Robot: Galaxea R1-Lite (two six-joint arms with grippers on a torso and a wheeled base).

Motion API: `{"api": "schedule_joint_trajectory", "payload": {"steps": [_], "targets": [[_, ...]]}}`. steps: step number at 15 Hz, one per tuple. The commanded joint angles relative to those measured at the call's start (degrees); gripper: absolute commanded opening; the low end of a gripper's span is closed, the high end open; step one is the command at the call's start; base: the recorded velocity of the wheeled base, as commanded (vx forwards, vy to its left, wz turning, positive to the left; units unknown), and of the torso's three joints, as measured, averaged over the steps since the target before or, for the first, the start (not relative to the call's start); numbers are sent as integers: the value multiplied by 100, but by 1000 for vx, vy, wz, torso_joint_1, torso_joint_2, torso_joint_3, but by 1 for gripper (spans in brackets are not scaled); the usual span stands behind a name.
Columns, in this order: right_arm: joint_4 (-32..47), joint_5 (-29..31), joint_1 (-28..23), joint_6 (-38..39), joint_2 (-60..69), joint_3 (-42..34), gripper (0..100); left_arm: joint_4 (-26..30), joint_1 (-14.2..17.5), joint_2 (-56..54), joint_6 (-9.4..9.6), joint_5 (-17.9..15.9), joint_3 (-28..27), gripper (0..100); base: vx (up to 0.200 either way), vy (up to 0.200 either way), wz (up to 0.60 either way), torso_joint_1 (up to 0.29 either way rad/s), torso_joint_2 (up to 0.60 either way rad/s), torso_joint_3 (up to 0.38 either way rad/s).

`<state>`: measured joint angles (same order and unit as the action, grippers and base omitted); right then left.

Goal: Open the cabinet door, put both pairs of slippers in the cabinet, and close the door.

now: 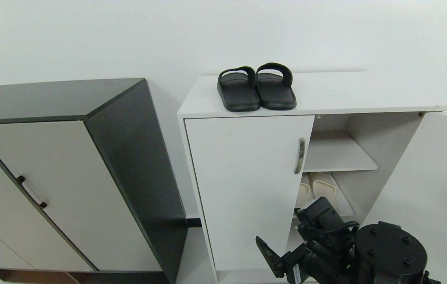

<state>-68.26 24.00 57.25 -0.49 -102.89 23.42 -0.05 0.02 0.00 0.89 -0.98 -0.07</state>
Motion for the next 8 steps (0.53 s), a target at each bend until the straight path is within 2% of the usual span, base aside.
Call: {"api": "schedule_joint_trajectory", "payload": {"steps": [1,8], "targets": [[-4,-1,6,5,32,5,100,5,-2,9,-1,1,-1,0,0,0,0,139,-466,-325],[-4,-106,-38,5,94,-4,100,-4,-2,9,-1,1,-1,0,0,0,0,175,-486,-316]]}}
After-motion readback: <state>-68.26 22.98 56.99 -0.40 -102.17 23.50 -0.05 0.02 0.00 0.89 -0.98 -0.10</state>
